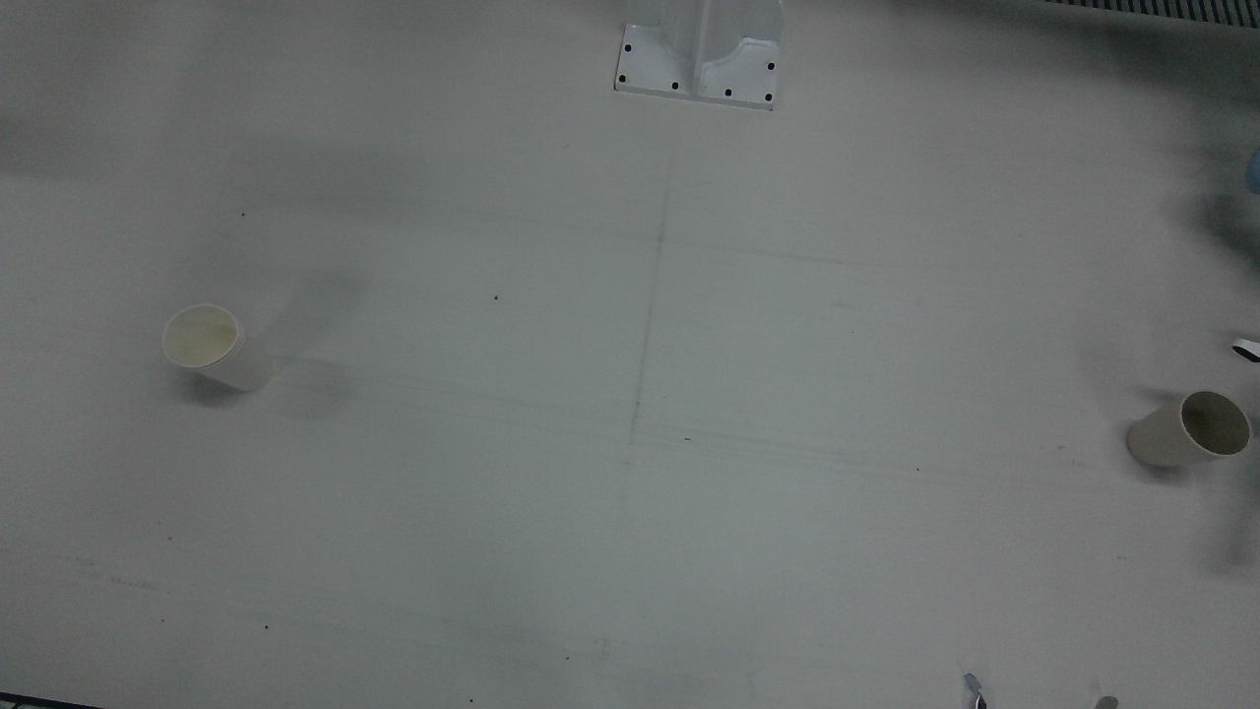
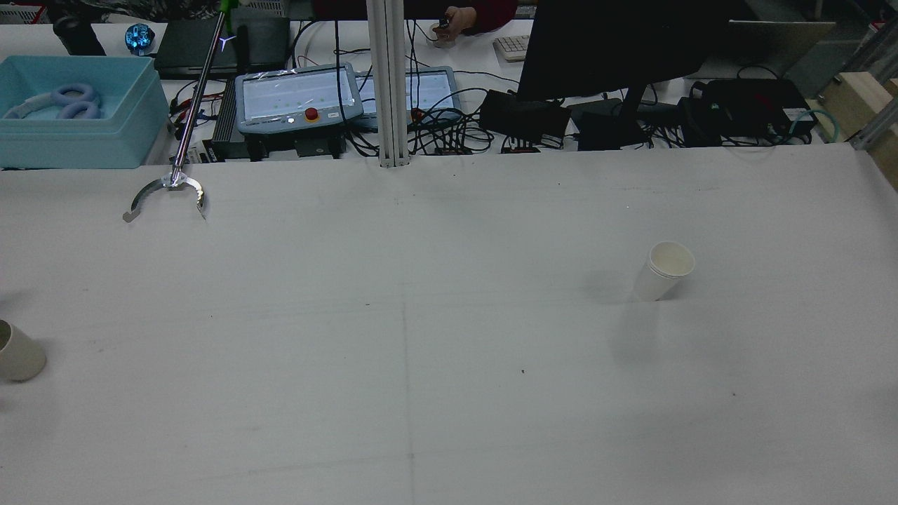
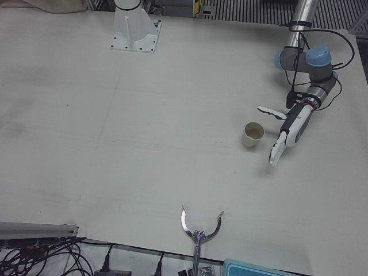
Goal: Pour water
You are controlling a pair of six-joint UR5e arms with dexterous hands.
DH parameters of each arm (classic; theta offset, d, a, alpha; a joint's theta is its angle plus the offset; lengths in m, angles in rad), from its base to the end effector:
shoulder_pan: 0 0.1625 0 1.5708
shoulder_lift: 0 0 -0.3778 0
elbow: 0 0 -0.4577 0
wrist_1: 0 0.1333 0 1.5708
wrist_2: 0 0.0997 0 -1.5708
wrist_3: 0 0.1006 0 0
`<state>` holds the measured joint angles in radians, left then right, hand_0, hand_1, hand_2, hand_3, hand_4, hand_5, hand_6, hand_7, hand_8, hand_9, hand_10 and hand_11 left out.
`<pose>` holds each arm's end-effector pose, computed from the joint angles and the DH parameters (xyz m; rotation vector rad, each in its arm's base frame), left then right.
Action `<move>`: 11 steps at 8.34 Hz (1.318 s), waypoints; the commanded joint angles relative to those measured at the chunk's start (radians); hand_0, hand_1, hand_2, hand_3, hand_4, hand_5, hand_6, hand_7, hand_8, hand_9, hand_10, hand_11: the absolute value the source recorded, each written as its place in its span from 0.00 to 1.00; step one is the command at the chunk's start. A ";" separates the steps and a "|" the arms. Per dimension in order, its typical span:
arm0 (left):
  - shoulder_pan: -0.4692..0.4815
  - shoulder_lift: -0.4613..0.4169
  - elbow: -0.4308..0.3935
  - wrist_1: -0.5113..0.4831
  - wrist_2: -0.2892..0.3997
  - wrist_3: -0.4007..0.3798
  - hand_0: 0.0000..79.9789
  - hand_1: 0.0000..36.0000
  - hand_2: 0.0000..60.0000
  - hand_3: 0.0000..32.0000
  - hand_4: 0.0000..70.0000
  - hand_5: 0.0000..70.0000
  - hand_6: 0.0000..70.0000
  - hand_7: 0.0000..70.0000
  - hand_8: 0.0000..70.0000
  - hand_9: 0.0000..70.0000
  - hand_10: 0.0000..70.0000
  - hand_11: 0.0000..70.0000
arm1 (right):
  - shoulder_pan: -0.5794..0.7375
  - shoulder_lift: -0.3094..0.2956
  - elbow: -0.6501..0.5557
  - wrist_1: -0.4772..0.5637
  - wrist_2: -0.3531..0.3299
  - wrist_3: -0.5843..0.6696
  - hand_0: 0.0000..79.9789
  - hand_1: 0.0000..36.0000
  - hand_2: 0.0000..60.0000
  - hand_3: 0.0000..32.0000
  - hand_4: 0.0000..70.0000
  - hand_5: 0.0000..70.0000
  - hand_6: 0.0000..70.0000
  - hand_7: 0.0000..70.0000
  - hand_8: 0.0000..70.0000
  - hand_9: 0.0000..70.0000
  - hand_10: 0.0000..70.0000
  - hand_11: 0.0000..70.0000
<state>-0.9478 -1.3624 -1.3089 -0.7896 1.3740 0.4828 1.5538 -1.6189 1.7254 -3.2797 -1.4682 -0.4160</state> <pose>0.1411 -0.4586 0.8032 0.0025 2.2151 -1.4733 0.1345 -0.5362 0.5940 0.5081 -1.9699 2.0703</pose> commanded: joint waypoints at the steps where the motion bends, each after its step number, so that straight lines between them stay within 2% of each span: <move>1: 0.007 -0.007 0.046 -0.085 -0.047 0.043 0.60 0.47 0.12 0.12 0.00 0.00 0.00 0.00 0.00 0.00 0.00 0.00 | 0.000 0.005 -0.006 0.000 0.000 0.000 0.41 0.28 0.30 0.00 0.00 0.00 0.00 0.00 0.00 0.00 0.00 0.00; 3: 0.011 -0.007 0.048 -0.143 -0.099 0.059 0.59 0.44 0.12 0.16 0.00 0.00 0.00 0.00 0.00 0.00 0.00 0.00 | 0.009 0.013 -0.009 0.000 0.000 -0.001 0.41 0.28 0.30 0.00 0.00 0.00 0.00 0.00 0.00 0.00 0.00 0.00; 5: 0.018 -0.009 0.088 -0.171 -0.102 0.085 0.57 0.38 0.10 0.18 0.00 0.00 0.00 0.00 0.00 0.00 0.00 0.00 | 0.009 0.020 -0.009 -0.003 -0.003 -0.004 0.42 0.28 0.31 0.00 0.00 0.00 0.00 0.00 0.00 0.00 0.00 0.00; 6: 0.041 -0.009 0.092 -0.196 -0.101 0.111 0.58 0.40 0.11 0.12 0.00 0.00 0.00 0.00 0.00 0.00 0.00 0.00 | 0.009 0.030 -0.013 -0.006 -0.003 -0.006 0.42 0.29 0.32 0.00 0.00 0.00 0.00 0.00 0.00 0.00 0.00 0.00; 8: 0.084 -0.009 0.091 -0.203 -0.099 0.125 0.58 0.42 0.12 0.12 0.00 0.00 0.00 0.00 0.00 0.00 0.00 0.00 | 0.014 0.050 -0.033 -0.005 -0.003 -0.006 0.43 0.29 0.31 0.00 0.00 0.00 0.00 0.00 0.00 0.00 0.00 0.00; 10: 0.096 -0.053 0.091 -0.166 -0.099 0.126 0.59 0.44 0.15 0.05 0.00 0.00 0.00 0.00 0.00 0.00 0.00 0.00 | 0.019 0.051 -0.035 -0.005 -0.003 -0.006 0.42 0.28 0.32 0.00 0.00 0.00 0.00 0.00 0.00 0.00 0.00 0.00; 11: 0.137 -0.063 0.088 -0.154 -0.102 0.125 0.59 0.44 0.15 0.00 0.00 0.00 0.00 0.00 0.00 0.00 0.00 0.00 | 0.019 0.051 -0.035 -0.005 -0.003 -0.006 0.42 0.28 0.31 0.00 0.00 0.00 0.00 0.00 0.00 0.00 0.00 0.00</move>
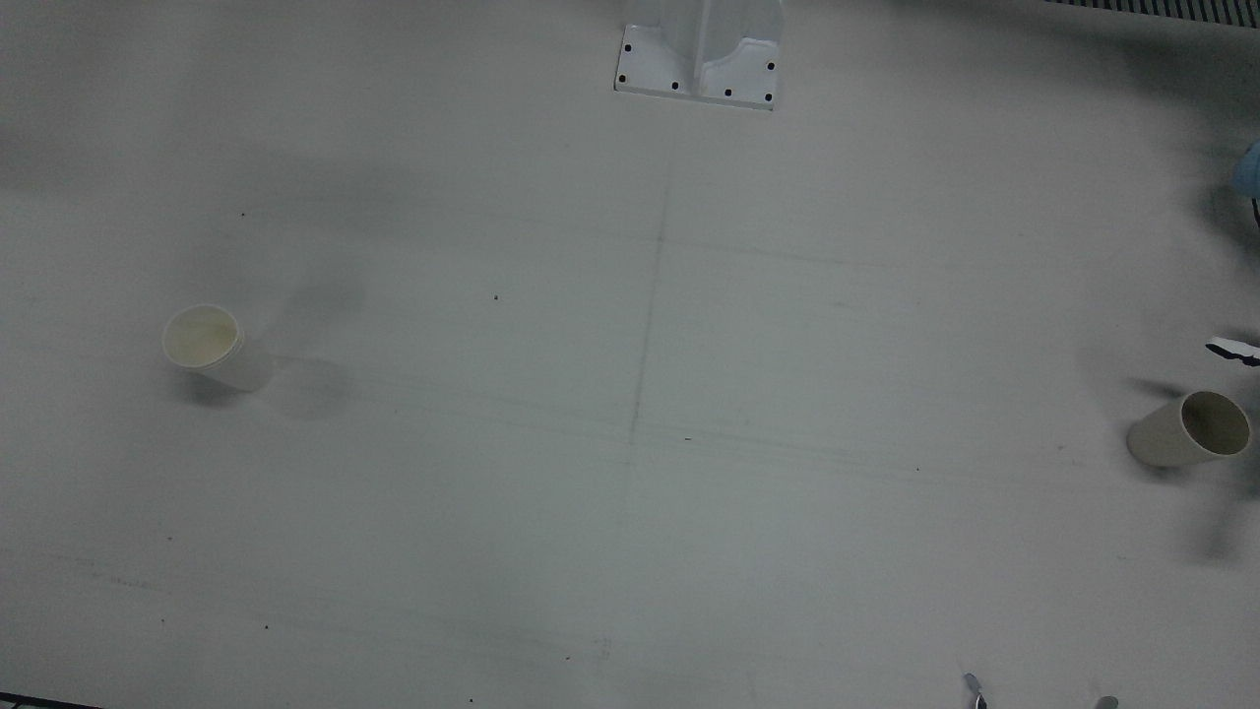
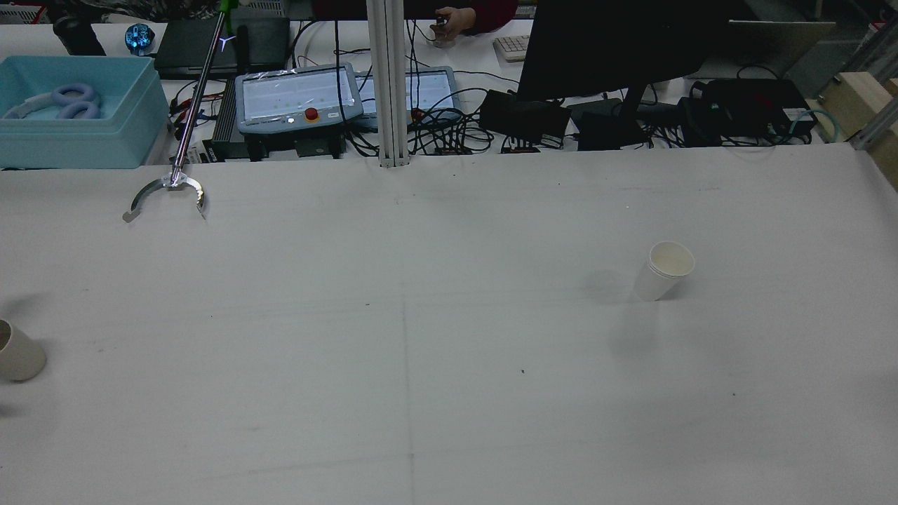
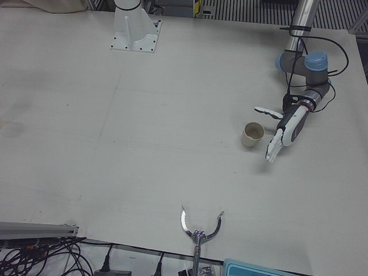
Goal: Pour water
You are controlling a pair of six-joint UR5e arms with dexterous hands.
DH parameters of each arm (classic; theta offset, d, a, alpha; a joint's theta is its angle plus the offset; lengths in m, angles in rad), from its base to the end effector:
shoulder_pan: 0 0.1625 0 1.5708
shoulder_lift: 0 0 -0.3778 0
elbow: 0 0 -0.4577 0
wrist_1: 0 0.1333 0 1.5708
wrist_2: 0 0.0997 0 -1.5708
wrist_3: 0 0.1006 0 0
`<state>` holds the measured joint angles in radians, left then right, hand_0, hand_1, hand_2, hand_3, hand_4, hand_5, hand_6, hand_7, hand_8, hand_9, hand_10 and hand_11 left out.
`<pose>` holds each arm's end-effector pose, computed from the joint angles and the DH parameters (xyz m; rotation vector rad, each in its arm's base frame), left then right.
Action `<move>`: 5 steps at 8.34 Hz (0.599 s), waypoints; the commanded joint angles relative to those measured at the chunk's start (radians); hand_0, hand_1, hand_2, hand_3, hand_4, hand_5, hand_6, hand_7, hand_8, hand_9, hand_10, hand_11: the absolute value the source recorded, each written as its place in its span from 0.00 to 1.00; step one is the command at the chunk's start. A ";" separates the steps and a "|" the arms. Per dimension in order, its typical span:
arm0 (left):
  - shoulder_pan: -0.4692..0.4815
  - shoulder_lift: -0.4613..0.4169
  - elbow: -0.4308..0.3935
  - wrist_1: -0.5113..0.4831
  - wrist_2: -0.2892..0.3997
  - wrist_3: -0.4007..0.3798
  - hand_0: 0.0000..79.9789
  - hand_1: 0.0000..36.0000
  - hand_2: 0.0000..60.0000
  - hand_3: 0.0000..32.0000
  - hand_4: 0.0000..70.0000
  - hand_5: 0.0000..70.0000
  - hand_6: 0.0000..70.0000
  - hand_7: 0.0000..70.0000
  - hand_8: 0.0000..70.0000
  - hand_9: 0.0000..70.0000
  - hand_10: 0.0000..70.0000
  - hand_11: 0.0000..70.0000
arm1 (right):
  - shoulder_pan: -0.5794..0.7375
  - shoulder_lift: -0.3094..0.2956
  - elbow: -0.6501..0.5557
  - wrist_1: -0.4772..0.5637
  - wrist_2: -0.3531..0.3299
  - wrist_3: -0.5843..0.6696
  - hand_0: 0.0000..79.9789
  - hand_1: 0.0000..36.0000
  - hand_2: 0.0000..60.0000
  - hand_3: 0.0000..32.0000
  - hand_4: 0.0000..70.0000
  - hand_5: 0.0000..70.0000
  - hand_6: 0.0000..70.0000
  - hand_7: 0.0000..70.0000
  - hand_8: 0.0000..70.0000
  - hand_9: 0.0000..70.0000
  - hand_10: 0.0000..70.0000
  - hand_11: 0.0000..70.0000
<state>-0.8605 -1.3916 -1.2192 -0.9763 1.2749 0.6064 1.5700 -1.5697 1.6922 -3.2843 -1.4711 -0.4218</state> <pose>0.1748 -0.4527 0.8144 0.0968 2.3169 -1.3622 0.1429 -0.5529 0.5861 0.5299 -1.9810 2.0648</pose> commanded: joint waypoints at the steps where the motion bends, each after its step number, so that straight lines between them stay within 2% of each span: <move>1: 0.054 -0.038 -0.005 0.033 -0.005 0.000 0.60 0.47 0.15 0.00 0.00 0.00 0.00 0.00 0.00 0.00 0.00 0.00 | 0.002 0.002 -0.003 0.000 0.000 0.000 0.41 0.28 0.32 0.00 0.00 0.00 0.00 0.00 0.00 0.00 0.00 0.00; 4: 0.054 -0.046 -0.017 0.042 -0.005 -0.013 0.61 0.51 0.17 0.00 0.01 0.00 0.00 0.00 0.00 0.00 0.00 0.00 | 0.002 0.025 -0.020 0.002 0.000 0.000 0.41 0.28 0.32 0.00 0.01 0.00 0.00 0.00 0.00 0.00 0.00 0.00; 5: 0.055 -0.047 -0.022 0.075 -0.003 -0.029 0.61 0.51 0.18 0.00 0.02 0.00 0.00 0.00 0.00 0.00 0.00 0.00 | 0.002 0.030 -0.025 0.002 0.001 0.000 0.41 0.28 0.32 0.00 0.00 0.00 0.00 0.00 0.00 0.00 0.00 0.00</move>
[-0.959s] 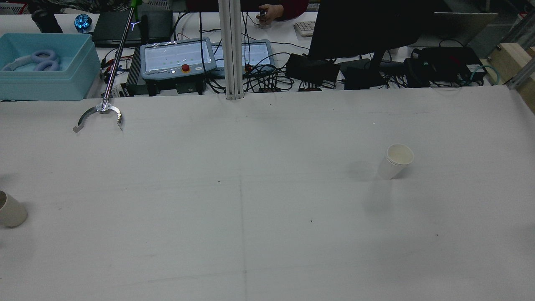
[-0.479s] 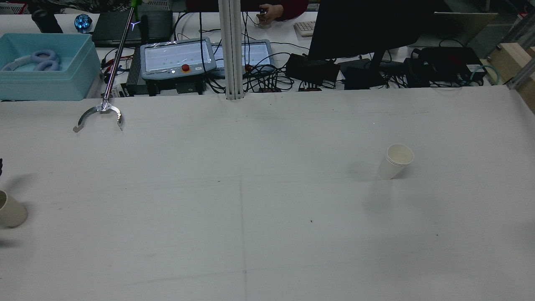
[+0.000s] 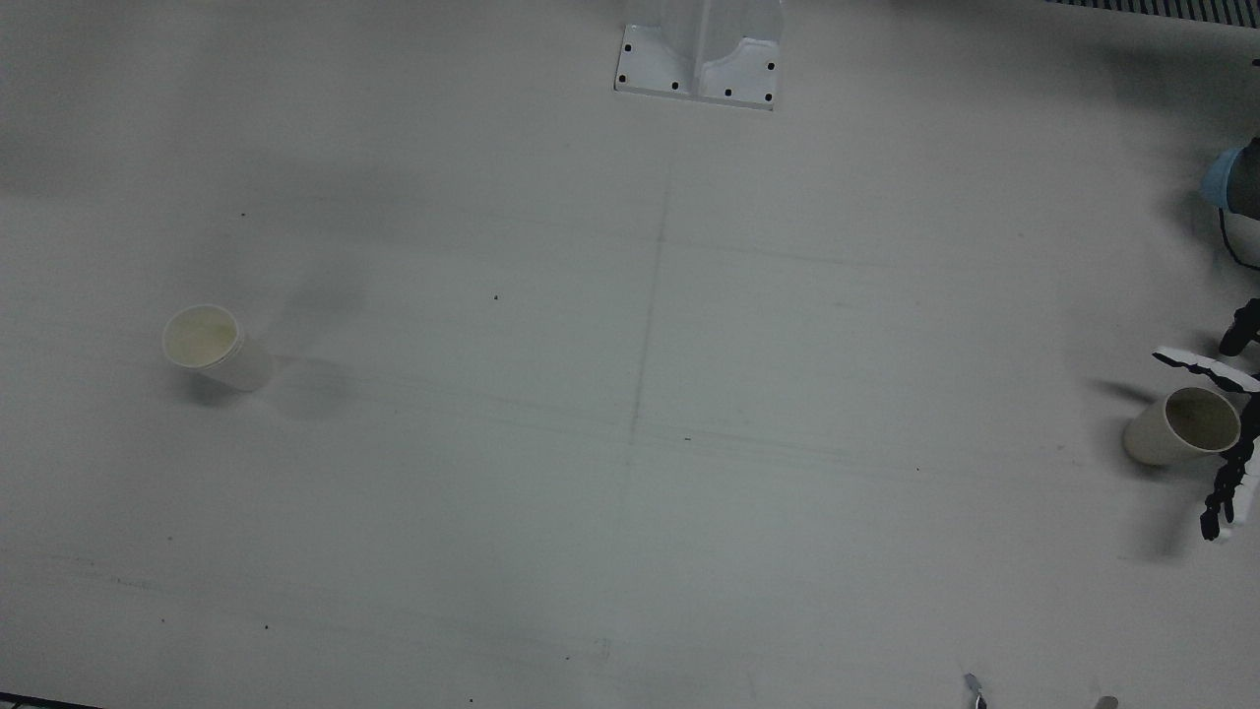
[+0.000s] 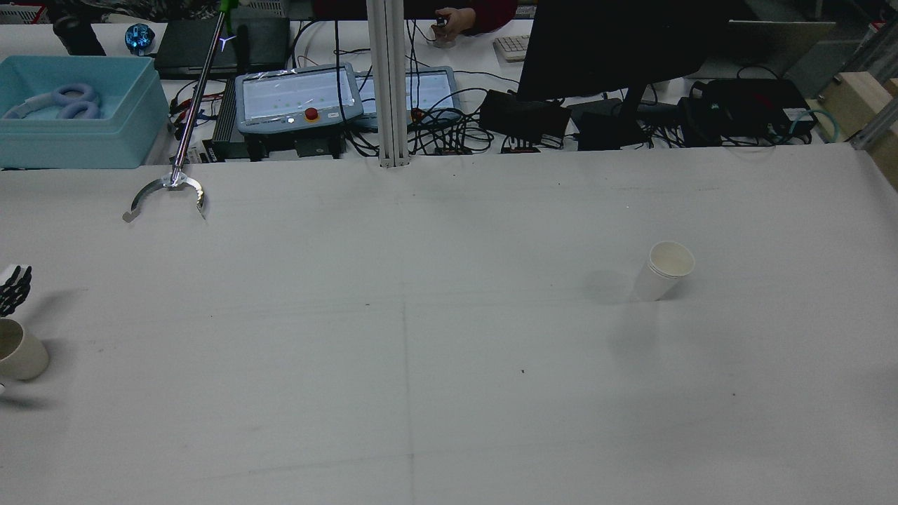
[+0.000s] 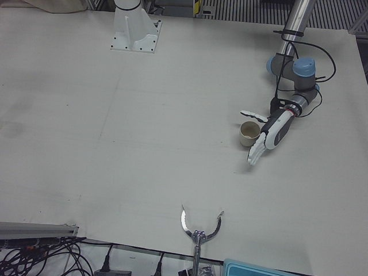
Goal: Pour water
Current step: 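Reach the left hand to the beige cup and close around it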
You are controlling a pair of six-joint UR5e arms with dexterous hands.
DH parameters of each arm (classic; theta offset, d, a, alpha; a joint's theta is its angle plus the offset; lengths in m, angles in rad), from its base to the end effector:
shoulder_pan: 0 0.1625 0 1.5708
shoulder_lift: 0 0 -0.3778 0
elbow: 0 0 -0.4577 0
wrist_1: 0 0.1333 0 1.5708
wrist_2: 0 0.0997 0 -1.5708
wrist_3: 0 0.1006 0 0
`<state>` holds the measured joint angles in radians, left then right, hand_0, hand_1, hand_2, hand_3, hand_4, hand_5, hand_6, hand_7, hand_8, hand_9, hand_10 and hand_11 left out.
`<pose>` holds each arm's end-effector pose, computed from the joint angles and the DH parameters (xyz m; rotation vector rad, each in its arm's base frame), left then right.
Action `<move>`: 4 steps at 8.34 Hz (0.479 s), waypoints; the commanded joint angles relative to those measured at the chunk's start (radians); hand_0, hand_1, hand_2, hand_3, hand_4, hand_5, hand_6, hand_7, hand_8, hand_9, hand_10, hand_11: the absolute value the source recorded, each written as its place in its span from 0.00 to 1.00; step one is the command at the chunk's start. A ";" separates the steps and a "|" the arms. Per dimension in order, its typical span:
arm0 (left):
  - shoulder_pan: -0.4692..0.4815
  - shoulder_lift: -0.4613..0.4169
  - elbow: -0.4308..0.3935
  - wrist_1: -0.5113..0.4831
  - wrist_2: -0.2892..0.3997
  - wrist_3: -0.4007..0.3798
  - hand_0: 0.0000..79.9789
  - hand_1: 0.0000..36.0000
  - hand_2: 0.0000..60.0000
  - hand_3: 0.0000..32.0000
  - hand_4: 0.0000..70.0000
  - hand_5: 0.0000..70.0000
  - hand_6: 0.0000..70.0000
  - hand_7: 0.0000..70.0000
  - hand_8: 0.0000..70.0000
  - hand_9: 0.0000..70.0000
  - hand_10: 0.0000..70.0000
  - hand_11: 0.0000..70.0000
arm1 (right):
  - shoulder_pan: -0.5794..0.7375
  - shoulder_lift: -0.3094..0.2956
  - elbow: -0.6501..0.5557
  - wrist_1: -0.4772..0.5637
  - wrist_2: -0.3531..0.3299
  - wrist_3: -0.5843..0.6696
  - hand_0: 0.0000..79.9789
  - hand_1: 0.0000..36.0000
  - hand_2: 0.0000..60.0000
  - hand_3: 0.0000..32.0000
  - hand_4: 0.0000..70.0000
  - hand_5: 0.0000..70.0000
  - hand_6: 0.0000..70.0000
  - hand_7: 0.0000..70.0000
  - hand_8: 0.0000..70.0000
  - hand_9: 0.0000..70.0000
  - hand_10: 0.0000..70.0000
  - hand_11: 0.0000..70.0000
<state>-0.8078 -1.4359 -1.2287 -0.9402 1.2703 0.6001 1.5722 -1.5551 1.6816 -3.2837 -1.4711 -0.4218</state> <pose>0.2182 -0.4642 0.7933 0.0276 2.3251 -1.3326 0.1441 -0.5583 0.5838 0.5332 -1.9865 2.0620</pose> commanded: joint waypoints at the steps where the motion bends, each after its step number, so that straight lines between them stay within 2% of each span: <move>1: 0.001 -0.018 -0.003 0.064 0.003 -0.028 0.60 0.48 0.17 0.00 0.02 0.00 0.00 0.00 0.00 0.00 0.00 0.00 | 0.000 0.015 -0.014 0.001 0.002 0.000 0.41 0.28 0.32 0.00 0.00 0.00 0.00 0.00 0.00 0.00 0.00 0.00; 3: 0.001 -0.015 0.003 0.075 0.007 -0.042 0.59 0.46 0.17 0.00 0.01 0.00 0.00 0.00 0.00 0.00 0.00 0.00 | 0.002 0.015 -0.014 0.001 0.002 0.002 0.40 0.28 0.32 0.00 0.00 0.00 0.00 0.00 0.00 0.00 0.00 0.00; 4: 0.001 -0.014 0.003 0.101 0.011 -0.074 0.59 0.46 0.17 0.00 0.01 0.00 0.00 0.00 0.00 0.00 0.00 0.00 | 0.002 0.015 -0.014 0.001 0.002 0.002 0.40 0.28 0.32 0.00 0.00 0.00 0.00 0.00 0.00 0.00 0.00 0.00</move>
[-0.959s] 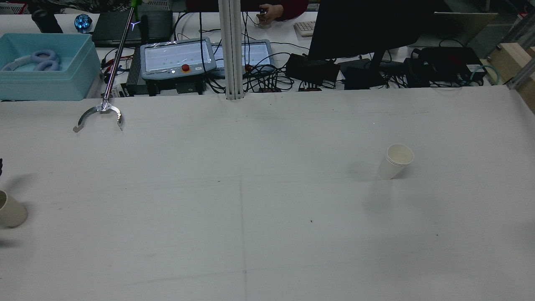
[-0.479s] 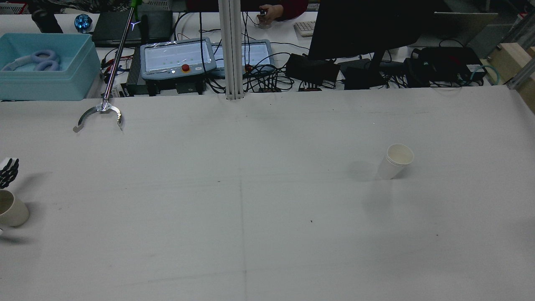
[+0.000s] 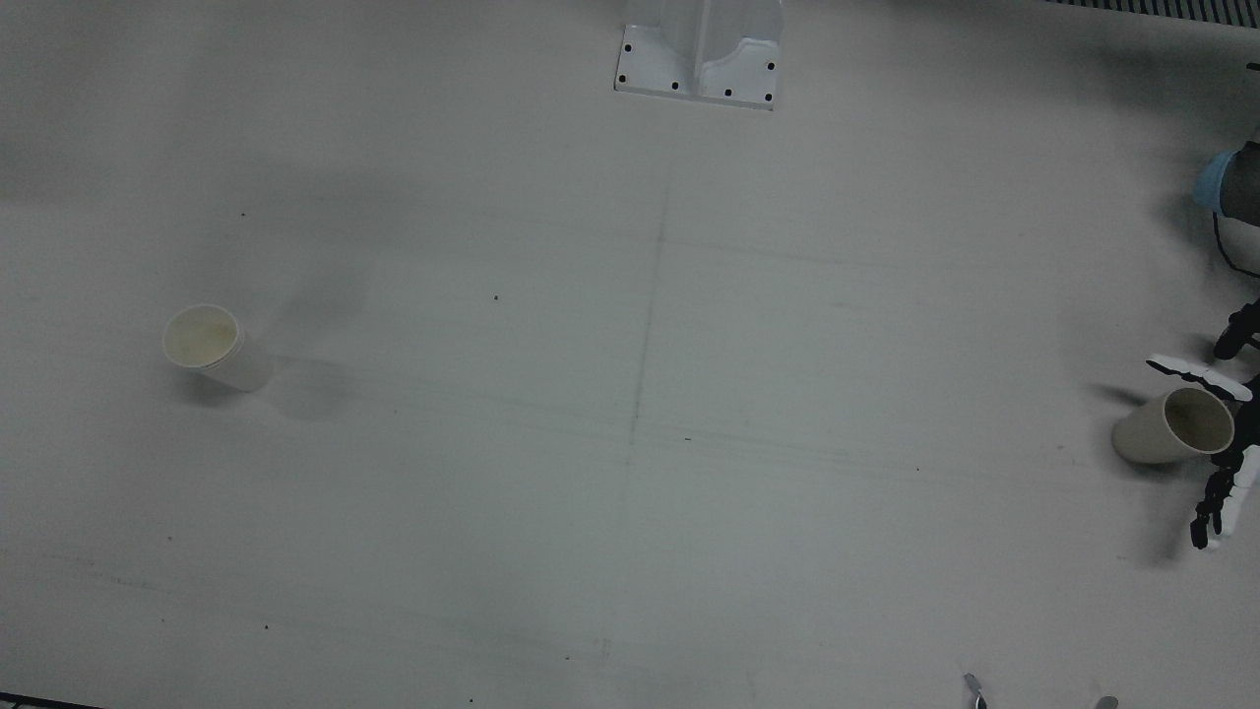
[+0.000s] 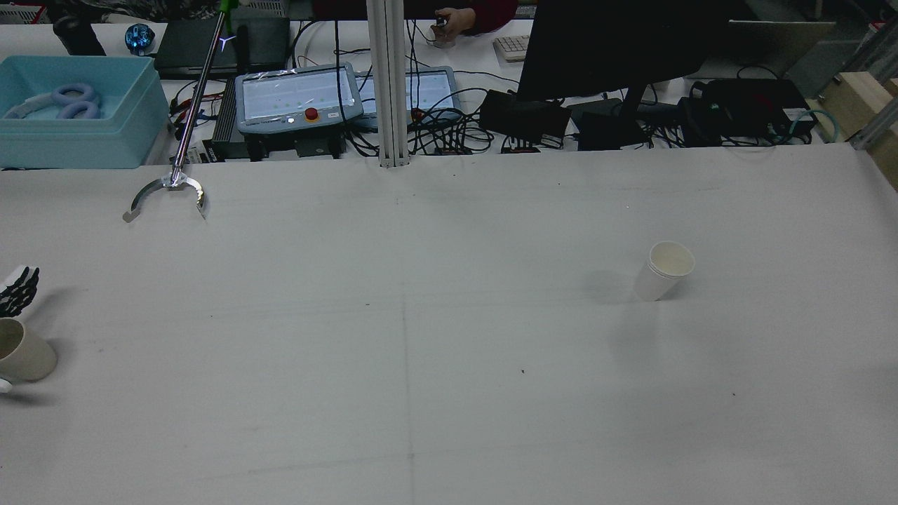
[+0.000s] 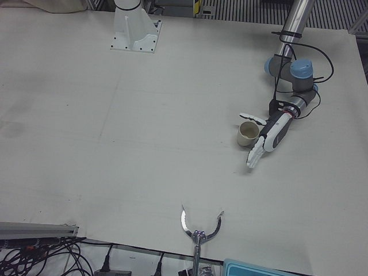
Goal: Pour water
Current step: 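Reach the left hand to the beige cup and close around it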
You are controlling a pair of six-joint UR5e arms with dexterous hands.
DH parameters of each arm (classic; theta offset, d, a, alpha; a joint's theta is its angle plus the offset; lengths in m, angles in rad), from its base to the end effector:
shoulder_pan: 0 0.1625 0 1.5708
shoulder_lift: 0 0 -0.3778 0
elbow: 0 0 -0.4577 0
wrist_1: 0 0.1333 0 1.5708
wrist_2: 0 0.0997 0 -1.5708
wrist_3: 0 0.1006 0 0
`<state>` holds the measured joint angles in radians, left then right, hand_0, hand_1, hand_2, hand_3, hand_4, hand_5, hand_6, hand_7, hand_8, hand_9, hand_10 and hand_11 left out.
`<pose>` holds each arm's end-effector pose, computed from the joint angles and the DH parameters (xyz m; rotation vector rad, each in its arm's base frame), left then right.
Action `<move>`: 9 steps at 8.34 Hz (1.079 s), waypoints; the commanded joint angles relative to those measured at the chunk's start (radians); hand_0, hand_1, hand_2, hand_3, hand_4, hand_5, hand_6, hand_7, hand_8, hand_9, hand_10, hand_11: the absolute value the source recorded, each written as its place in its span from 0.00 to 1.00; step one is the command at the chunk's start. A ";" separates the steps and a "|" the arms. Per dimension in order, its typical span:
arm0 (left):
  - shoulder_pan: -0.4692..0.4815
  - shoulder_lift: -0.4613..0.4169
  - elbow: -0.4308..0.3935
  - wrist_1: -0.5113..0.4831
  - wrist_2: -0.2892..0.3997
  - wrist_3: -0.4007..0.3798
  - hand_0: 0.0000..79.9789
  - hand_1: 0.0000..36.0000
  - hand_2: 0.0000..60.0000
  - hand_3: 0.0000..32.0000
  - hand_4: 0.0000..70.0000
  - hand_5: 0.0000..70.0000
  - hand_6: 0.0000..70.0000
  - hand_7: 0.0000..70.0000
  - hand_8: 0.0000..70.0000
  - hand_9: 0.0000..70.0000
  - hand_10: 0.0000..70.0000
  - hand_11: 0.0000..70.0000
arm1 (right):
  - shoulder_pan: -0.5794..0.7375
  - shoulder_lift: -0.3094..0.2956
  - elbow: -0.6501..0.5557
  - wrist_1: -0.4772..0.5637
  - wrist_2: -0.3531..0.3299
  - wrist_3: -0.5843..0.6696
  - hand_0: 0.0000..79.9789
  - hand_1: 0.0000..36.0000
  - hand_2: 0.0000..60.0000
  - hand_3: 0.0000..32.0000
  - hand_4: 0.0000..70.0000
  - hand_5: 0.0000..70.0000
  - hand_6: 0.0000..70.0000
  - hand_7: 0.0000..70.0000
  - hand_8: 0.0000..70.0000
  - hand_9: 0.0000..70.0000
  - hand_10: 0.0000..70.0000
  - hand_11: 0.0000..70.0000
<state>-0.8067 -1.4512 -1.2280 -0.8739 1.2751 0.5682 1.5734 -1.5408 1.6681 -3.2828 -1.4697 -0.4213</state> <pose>0.2234 -0.4682 0.7947 -0.0017 2.2781 -1.3757 0.1449 -0.5636 0.5831 0.5360 -1.9891 2.0623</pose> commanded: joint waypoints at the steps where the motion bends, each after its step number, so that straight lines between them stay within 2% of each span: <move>1: -0.002 0.009 0.002 0.036 0.006 -0.047 0.59 0.46 0.17 0.00 0.01 0.00 0.00 0.00 0.00 0.00 0.00 0.00 | 0.000 0.001 -0.001 0.000 0.000 0.001 0.40 0.27 0.32 0.00 0.00 0.00 0.00 0.00 0.00 0.00 0.00 0.00; 4: -0.002 0.012 0.001 0.027 0.004 -0.047 0.61 0.51 0.20 0.00 0.01 0.00 0.00 0.00 0.00 0.00 0.00 0.01 | 0.000 0.001 -0.001 0.000 0.000 0.001 0.38 0.27 0.32 0.00 0.01 0.00 0.00 0.00 0.00 0.00 0.00 0.00; 5: -0.003 0.012 -0.001 0.026 0.003 -0.045 0.63 0.57 0.22 0.00 0.05 0.01 0.00 0.01 0.00 0.00 0.01 0.04 | 0.002 0.001 -0.001 0.000 0.000 0.001 0.37 0.26 0.32 0.00 0.01 0.00 0.00 0.00 0.00 0.00 0.00 0.00; 7: -0.003 0.012 0.001 0.026 0.003 -0.045 0.65 0.61 0.22 0.00 0.07 0.05 0.02 0.02 0.00 0.00 0.01 0.05 | 0.004 0.001 -0.001 0.000 0.000 0.001 0.37 0.26 0.32 0.00 0.01 0.00 0.00 0.00 0.00 0.00 0.00 0.00; 9: -0.003 0.014 0.001 0.027 0.003 -0.041 0.66 0.64 0.23 0.00 0.07 0.04 0.01 0.02 0.00 0.00 0.02 0.06 | 0.004 0.001 -0.001 0.000 0.000 0.001 0.37 0.26 0.32 0.00 0.01 0.00 0.00 0.00 0.00 0.00 0.00 0.00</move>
<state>-0.8098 -1.4383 -1.2277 -0.8476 1.2779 0.5232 1.5765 -1.5401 1.6674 -3.2827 -1.4696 -0.4203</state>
